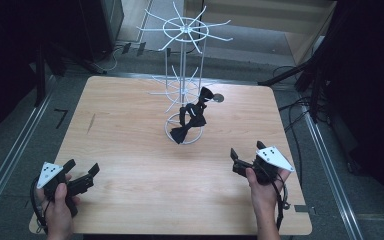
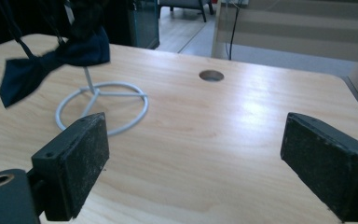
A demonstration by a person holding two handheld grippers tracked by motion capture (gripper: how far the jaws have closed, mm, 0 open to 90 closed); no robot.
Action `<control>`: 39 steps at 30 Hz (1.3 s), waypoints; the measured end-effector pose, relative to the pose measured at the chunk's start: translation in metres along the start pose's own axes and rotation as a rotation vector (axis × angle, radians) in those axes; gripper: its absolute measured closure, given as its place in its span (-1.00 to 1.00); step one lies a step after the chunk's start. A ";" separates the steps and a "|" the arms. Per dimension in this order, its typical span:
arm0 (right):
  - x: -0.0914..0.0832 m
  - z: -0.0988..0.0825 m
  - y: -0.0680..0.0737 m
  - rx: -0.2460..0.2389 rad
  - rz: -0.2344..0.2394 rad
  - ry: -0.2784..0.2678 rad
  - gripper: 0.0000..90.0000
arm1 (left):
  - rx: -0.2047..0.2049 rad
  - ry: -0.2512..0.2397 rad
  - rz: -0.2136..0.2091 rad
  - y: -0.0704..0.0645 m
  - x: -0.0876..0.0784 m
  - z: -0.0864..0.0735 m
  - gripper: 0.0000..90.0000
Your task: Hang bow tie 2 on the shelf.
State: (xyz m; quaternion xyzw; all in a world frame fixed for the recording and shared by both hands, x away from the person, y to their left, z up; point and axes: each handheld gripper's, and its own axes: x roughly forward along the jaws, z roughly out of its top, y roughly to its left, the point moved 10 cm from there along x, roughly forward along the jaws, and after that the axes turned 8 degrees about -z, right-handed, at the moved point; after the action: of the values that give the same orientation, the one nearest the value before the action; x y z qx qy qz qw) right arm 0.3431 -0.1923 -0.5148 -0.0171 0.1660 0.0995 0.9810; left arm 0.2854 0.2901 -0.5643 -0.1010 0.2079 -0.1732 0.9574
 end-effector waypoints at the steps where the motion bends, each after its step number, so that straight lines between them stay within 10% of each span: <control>1: -0.001 -0.004 -0.002 0.004 0.002 0.005 -0.83 | 0.000 0.001 0.000 0.000 0.000 0.000 -0.79; 39: -0.046 -0.085 -0.094 0.177 -0.094 0.123 -1.00 | 0.000 0.003 0.002 0.000 0.000 0.000 -0.79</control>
State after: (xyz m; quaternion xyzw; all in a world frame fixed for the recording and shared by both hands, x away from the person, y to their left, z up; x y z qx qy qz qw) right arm 0.2919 -0.2986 -0.5802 0.0556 0.2330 0.0373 0.9702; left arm 0.2857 0.2900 -0.5646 -0.1008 0.2093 -0.1725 0.9572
